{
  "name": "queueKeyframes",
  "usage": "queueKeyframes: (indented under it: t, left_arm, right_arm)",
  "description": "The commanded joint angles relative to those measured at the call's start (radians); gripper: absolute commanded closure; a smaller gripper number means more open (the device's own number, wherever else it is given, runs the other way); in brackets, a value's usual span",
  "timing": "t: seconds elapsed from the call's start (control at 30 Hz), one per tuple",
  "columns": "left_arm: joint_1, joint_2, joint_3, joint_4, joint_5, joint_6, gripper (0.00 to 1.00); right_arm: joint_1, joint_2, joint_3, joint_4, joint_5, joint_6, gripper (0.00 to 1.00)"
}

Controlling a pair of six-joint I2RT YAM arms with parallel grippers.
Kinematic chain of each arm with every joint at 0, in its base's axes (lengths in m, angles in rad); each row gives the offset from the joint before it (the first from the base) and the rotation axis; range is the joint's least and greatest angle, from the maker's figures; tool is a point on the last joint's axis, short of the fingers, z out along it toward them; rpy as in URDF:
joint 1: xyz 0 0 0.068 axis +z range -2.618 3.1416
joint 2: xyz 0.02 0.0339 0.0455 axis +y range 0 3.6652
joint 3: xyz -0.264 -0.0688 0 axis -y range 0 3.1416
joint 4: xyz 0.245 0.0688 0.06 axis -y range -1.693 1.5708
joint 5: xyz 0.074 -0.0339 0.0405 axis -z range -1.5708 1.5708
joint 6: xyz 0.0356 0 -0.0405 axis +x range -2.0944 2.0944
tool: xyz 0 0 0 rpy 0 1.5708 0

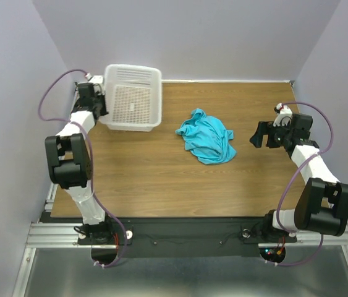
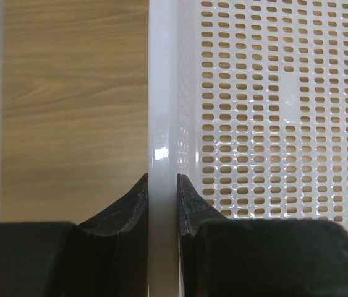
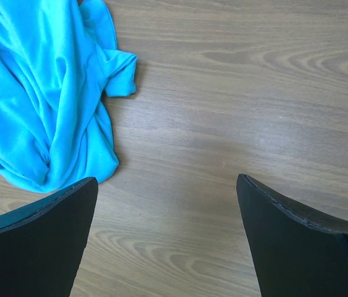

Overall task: Fold and stack the t-shirts
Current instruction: Flatten the tshirt out

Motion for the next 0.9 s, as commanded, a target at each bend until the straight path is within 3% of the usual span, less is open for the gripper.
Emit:
queueKeyframes:
  t: [0.0, 0.27, 0.5, 0.63, 0.67, 0.73, 0.87]
  left_arm:
    - [0.104, -0.115, -0.127, 0.155, -0.149, 0.07, 1.0]
    - [0.244, -0.09, -0.167, 0.189, -0.122, 0.063, 1.0]
    - [0.261, -0.042, -0.1, 0.174, -0.146, 0.086, 1.0]
    - [0.261, -0.031, -0.055, 0.145, -0.174, 0.067, 0.82]
    - [0.259, -0.034, -0.045, 0.142, -0.18, 0.063, 0.66]
    - [0.259, -0.048, -0.042, 0.139, -0.186, 0.052, 0.54]
    - [0.259, -0.083, -0.035, 0.137, -0.209, 0.034, 0.46]
  right_arm:
    - [-0.011, -0.028, 0.023, 0.029, -0.033, 0.01, 0.0]
    - [-0.011, -0.04, 0.018, 0.027, -0.047, 0.013, 0.0]
    - [-0.011, -0.038, 0.018, 0.027, -0.074, 0.017, 0.0]
    - [-0.011, -0.04, 0.018, 0.027, -0.077, 0.016, 0.0]
    - [-0.011, -0.04, 0.018, 0.027, -0.077, 0.017, 0.0]
    - [-0.011, -0.041, 0.018, 0.027, -0.079, 0.017, 0.0]
    - [-0.011, -0.04, 0.018, 0.027, -0.086, 0.017, 0.0]
